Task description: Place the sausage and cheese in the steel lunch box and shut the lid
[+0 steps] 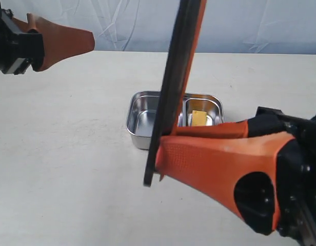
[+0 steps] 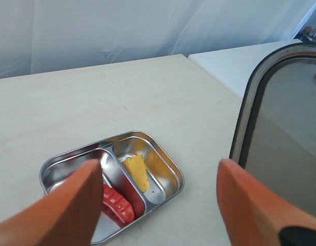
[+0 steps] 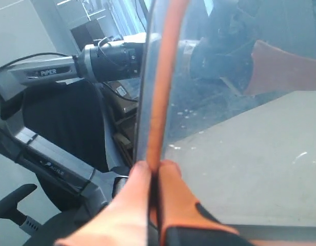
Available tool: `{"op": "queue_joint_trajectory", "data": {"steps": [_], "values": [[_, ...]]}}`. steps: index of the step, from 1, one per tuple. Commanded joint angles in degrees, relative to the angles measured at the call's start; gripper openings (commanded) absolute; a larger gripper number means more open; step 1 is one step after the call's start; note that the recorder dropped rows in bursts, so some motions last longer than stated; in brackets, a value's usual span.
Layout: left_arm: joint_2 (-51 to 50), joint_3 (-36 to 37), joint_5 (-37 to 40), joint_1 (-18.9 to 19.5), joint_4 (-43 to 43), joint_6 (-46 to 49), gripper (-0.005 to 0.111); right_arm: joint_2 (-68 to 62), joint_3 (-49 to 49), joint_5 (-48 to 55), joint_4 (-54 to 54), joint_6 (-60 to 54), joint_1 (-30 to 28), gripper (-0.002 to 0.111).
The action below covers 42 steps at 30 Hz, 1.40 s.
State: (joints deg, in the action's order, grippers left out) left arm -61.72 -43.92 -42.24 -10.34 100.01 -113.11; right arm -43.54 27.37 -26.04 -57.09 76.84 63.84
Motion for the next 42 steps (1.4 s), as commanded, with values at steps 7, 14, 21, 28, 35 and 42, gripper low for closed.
{"op": "queue_joint_trajectory", "data": {"steps": [7, 14, 21, 28, 35, 42], "values": [[0.3, 0.2, 3.8, 0.1, -2.6, -0.2, 0.061, 3.3, -0.2, -5.6, 2.0, 3.8, 0.1, -0.001], [0.3, 0.2, 0.3, 0.0, -3.1, 7.3, 0.061, 3.3, -0.2, -10.9, -0.1, 7.7, 0.1, -0.001], [0.2, 0.8, -5.3, -0.1, -0.1, 12.3, 0.061, 3.3, -0.2, -14.3, -2.2, 10.5, 0.1, -0.001], [-1.2, 4.3, -1.9, -0.1, -0.1, 11.5, 0.060, 3.3, -0.2, -15.8, -1.9, 10.5, 0.1, -0.001], [-2.9, 5.5, -4.4, -0.1, -8.1, 16.9, 0.053, 3.3, -0.2, -19.8, -2.9, 11.7, 0.1, -0.001], [-2.9, 5.5, -12.9, 0.6, -10.2, 12.8, 0.061, 3.3, -0.2, -19.8, -6.0, 13.6, 0.1, -0.001]]}}
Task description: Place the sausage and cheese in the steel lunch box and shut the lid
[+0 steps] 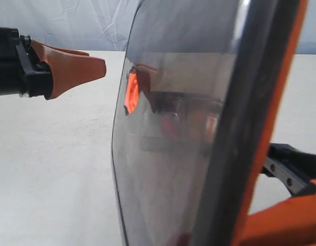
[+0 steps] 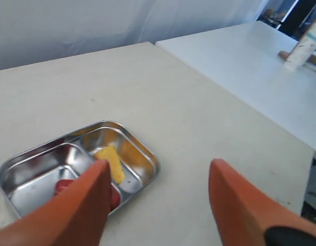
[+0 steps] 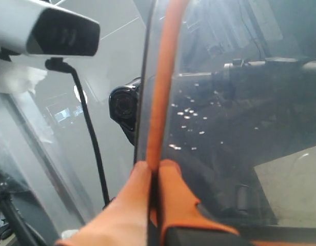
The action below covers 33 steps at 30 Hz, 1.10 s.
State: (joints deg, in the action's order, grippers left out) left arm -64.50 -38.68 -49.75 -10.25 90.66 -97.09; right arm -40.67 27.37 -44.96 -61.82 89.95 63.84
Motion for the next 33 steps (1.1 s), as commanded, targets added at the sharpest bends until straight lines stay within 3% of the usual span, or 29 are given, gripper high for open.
{"op": "queue_joint_trajectory", "data": {"steps": [1, 7, 14, 22, 27, 33], "values": [[-0.1, 0.3, -6.7, 0.8, -0.5, -4.7, 0.063, 0.4, -0.2, -0.9, -1.6, 0.5, 0.1, -0.001], [-0.1, 0.3, -19.2, 4.6, -1.9, -10.5, 0.066, 0.4, -0.2, -1.4, -4.5, 0.8, 0.1, -0.001], [-2.3, 0.4, -20.2, 6.1, -2.1, -14.9, 0.066, 0.4, -0.2, -3.2, -5.0, 0.5, 0.1, -0.001], [-4.8, 0.5, -20.2, -0.3, -8.7, -14.3, 0.065, 0.4, -0.2, 5.0, -4.6, -2.0, 0.1, -0.001], [-5.6, 0.5, -20.2, -4.7, -11.1, -8.5, 0.065, -1.0, -0.2, 1.4, 0.4, -6.2, 0.1, -0.001], [-8.6, 0.5, -20.2, -4.9, -7.9, -4.8, 0.065, -2.6, -0.2, -2.9, 1.1, -6.4, 0.1, -0.001]]}}
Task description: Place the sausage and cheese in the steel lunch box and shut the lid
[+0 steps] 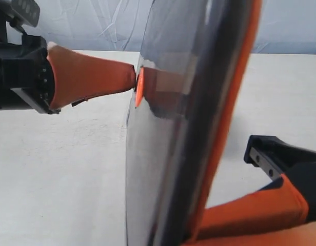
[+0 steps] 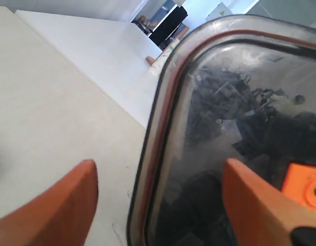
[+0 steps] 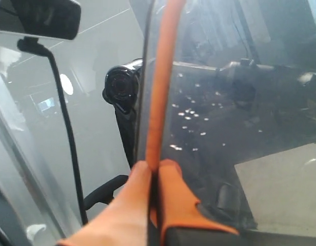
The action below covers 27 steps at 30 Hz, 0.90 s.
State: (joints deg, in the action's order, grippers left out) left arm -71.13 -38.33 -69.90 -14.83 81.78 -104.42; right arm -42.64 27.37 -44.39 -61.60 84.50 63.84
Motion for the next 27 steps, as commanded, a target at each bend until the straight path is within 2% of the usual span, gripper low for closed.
{"op": "queue_joint_trajectory", "data": {"steps": [1, 7, 17, 23, 27], "values": [[-2.4, 0.2, -0.1, -0.4, 0.9, 3.1, 0.065, -0.6, -0.2, -3.9, 0.9, -1.0, 0.1, -0.001], [-4.5, 0.1, -0.1, 1.9, 0.7, 8.6, 0.062, -0.5, -0.2, -4.3, 0.9, -1.0, 0.1, -0.001], [-5.2, 0.1, -0.1, 12.4, 1.9, 5.2, 0.059, -0.5, -0.2, -5.7, 0.6, -1.0, 0.1, -0.001], [-1.2, 0.1, -0.1, 13.0, 5.3, 2.6, 0.059, -0.5, -0.2, -6.8, 0.6, -1.0, 0.1, -0.001], [0.3, 0.1, -0.1, 13.0, 7.1, 6.0, 0.059, -0.5, -0.2, -6.6, 0.6, -1.0, 0.1, -0.001]]}}
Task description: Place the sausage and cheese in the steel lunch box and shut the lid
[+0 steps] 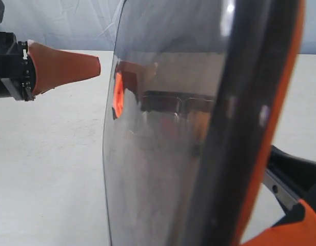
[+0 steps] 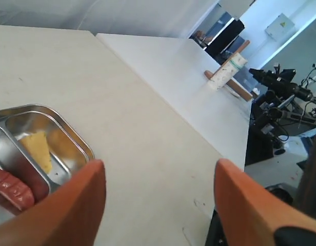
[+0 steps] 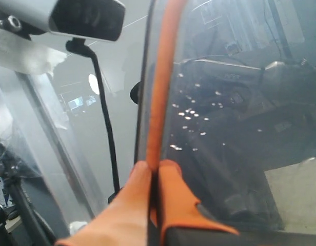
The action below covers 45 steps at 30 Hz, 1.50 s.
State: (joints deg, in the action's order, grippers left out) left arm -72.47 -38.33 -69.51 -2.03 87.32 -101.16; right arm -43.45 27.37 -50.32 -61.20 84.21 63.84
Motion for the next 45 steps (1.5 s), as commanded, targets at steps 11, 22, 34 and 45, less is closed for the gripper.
{"op": "queue_joint_trajectory", "data": {"steps": [11, 22, 34, 45], "values": [[-1.3, 0.2, -0.5, 3.6, -12.8, 0.9, 0.001, 0.3, -0.2, -0.8, 0.2, 0.1, 0.1, -0.001], [-8.7, 0.2, -0.5, 4.8, -16.1, 1.2, 0.000, 0.3, -0.2, -1.8, -0.1, 0.3, 0.1, -0.001], [-14.6, -5.1, -0.5, -10.5, -10.8, 5.5, 0.000, 0.3, -0.2, -6.5, -0.2, 1.3, 0.1, -0.001], [-5.1, -4.2, -0.5, -10.1, -9.4, 2.8, 0.000, 2.0, -0.2, -8.0, -1.3, 1.8, 0.1, -0.001]]}}
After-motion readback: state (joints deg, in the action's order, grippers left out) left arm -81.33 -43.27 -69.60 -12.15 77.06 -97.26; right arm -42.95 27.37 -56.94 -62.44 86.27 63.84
